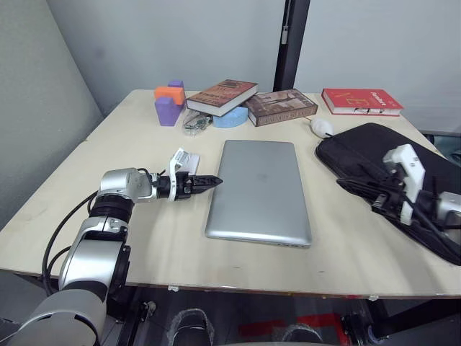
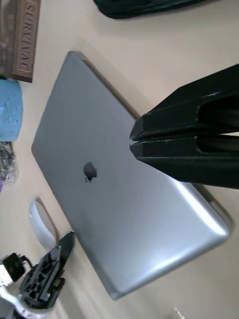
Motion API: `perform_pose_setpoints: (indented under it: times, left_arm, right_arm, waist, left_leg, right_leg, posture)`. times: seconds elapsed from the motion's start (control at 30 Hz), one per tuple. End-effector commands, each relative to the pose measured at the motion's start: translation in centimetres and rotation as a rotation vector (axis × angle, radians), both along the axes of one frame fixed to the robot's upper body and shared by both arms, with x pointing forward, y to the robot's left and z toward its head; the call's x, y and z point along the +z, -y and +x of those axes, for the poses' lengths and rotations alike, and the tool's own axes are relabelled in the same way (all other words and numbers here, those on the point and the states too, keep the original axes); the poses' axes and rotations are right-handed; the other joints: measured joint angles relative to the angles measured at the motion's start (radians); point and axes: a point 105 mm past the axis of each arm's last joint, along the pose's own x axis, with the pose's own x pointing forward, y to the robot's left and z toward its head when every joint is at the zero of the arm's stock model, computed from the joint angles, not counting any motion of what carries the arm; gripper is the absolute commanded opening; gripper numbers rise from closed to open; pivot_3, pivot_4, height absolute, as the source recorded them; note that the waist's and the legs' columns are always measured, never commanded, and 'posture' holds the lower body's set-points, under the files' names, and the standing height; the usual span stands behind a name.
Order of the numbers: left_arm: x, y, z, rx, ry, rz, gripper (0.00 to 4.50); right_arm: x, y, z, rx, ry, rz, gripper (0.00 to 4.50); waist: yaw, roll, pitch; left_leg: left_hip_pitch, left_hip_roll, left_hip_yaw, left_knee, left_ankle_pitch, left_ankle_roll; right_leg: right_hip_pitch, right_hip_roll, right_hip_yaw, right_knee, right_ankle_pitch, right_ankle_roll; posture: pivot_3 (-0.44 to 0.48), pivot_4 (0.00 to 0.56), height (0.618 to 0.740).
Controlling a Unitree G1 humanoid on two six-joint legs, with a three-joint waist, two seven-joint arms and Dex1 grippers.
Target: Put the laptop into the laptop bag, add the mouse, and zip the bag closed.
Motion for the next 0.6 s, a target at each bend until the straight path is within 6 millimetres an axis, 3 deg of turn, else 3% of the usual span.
perform_pose_setpoints:
  times: [0.03,0.3,0.43,0.6]
  left_arm:
    - [0.5,0.0,1.0,0.036,0.020,-0.011,4.50]
    - [-1.1,0.9,2.6,0.114,-0.001,0.011,4.50]
    - [-1.0,1.8,2.9,0.110,-0.002,-0.004,4.50]
    - [-1.3,2.7,2.6,0.069,-0.021,-0.017,4.50]
  right_arm:
    - [-1.1,0.5,2.6,-0.130,0.034,-0.084,0.08]
    - [-5.5,-0.8,8.2,-0.308,-0.039,-0.249,0.08]
    - [-7.2,-1.7,9.1,-0.291,-0.080,-0.295,0.08]
    - [-8.6,-4.1,8.7,-0.184,-0.146,-0.258,0.08]
  waist:
    - [-0.002,0.000,0.000]
    - [-0.006,0.001,-0.001]
    - [0.002,0.001,-0.001]
    - [0.005,0.002,-0.001]
  left_leg:
    - [0.000,0.000,0.000,-0.001,0.000,0.000]
    - [0.002,-0.001,-0.001,0.000,0.000,0.000]
    - [0.001,-0.001,-0.001,0.000,0.000,-0.001]
    - [0.003,-0.002,-0.001,0.000,0.000,-0.001]
  right_leg:
    - [0.000,0.000,0.000,-0.001,0.000,0.000]
    - [0.002,0.000,0.000,0.000,0.001,0.001]
    - [0.002,-0.001,0.000,-0.001,0.001,0.001]
    - [0.004,-0.001,-0.001,-0.001,0.001,0.001]
  posture:
    - [0.000,0.150,0.725]
    - [0.000,0.150,0.725]
    - [0.000,0.150,0.725]
    - [0.000,0.150,0.725]
